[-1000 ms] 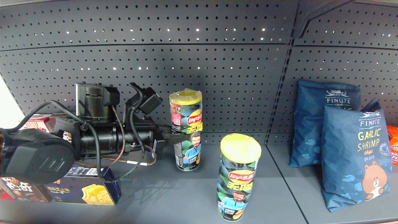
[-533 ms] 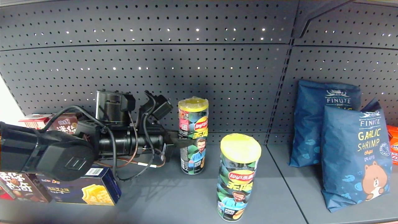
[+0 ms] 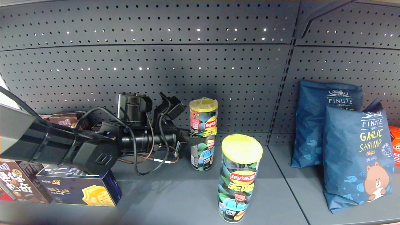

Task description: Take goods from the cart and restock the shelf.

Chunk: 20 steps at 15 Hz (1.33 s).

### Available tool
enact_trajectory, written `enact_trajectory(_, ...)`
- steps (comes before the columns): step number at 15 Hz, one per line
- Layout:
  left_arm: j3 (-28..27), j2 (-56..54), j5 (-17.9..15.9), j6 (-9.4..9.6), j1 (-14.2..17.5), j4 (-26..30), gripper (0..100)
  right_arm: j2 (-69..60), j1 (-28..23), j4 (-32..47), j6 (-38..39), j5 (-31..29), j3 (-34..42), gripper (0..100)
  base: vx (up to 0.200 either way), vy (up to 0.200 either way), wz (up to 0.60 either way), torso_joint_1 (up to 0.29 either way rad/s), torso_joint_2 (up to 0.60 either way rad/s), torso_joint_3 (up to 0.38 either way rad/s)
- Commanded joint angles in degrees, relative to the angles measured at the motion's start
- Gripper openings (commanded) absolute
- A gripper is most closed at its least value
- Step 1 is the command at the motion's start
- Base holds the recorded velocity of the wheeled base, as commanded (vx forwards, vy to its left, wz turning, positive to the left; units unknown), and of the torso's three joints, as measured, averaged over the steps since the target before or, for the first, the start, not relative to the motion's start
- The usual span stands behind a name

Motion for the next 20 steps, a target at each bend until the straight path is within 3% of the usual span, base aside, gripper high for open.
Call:
enact_trajectory(1, -0.17, 1.50, -0.01, 0.02, -0.05, -0.05, 0, 0.07, 0.00, -0.04, -0.02, 0.01, 0.00, 100, 0.000, 0.000, 0.00, 0.000, 0.00, 0.000)
enact_trajectory(6, -0.08, 2.73, -0.01, -0.34, -0.05, -2.77, 0, 0.07, 0.00, -0.04, -0.02, 0.01, 0.00, 100, 0.000, 0.000, 0.00, 0.000, 0.00, 0.000)
enact_trajectory(10, -0.79, 3.87, -0.01, -3.32, -0.66, -5.50, 0, 0.07, 0.00, -0.04, -0.02, 0.01, 0.00, 100, 0.000, 0.000, 0.00, 0.000, 0.00, 0.000)
enact_trajectory(20, -4.04, 6.60, 0.08, -3.59, -1.89, -5.59, 0, 0.07, 0.00, -0.04, -0.02, 0.01, 0.00, 100, 0.000, 0.000, 0.00, 0.000, 0.00, 0.000)
